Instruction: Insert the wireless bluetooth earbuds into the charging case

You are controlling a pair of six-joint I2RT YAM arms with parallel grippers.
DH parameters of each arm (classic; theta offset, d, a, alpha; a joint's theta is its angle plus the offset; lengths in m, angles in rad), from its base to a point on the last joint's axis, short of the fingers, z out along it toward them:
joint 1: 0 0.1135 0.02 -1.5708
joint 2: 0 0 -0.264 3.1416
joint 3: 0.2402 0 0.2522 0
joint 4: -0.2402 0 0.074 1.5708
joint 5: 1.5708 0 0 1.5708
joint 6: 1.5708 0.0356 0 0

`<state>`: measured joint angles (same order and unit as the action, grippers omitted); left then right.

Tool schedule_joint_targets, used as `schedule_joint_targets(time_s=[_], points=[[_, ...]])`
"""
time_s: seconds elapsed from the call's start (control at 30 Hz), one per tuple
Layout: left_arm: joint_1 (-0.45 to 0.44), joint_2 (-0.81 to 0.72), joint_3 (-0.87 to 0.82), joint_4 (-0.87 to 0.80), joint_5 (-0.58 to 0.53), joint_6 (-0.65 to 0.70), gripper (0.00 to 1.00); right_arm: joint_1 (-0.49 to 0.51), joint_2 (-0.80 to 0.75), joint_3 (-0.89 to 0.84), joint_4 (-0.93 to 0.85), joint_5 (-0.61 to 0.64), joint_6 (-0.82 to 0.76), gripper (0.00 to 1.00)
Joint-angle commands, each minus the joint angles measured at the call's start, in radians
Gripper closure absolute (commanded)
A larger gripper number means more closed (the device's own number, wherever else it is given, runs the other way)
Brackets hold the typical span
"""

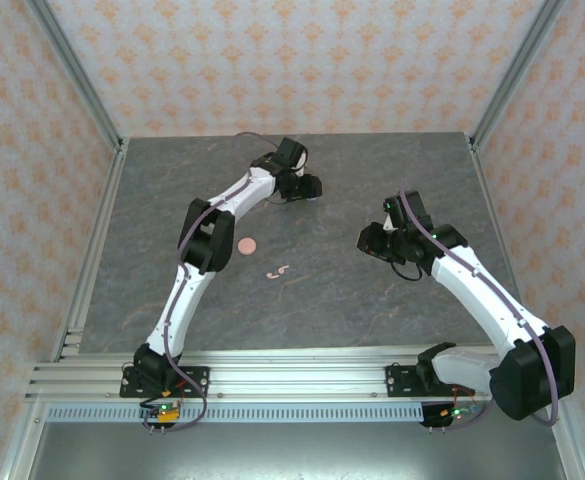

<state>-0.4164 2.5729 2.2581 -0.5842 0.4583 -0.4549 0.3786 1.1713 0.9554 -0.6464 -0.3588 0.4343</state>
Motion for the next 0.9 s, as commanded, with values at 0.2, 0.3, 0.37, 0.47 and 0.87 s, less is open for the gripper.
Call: schedule_joint_targets(time_s=[0.2, 0.3, 0.37, 0.47, 0.87], points=[[0.016, -0.108, -0.028, -0.163, -0.140, 0.140, 0.36, 0.001, -0.015, -0.007, -0.017, 0.032, -0.003, 0.70], [0.016, -0.195, -0.099, -0.159, -0.179, 0.163, 0.36, 0.000, -0.011, -0.011, -0.017, 0.043, -0.006, 0.70], [0.016, -0.266, -0.169, -0.143, -0.210, 0.178, 0.36, -0.001, -0.007, -0.015, -0.018, 0.050, -0.011, 0.70], [0.016, -0.385, -0.308, -0.100, -0.252, 0.195, 0.36, 0.000, -0.002, -0.017, -0.017, 0.057, -0.022, 0.70], [0.016, -0.799, -0.785, -0.086, -0.470, 0.203, 0.40, -0.001, 0.007, -0.012, -0.007, 0.082, -0.061, 0.70]])
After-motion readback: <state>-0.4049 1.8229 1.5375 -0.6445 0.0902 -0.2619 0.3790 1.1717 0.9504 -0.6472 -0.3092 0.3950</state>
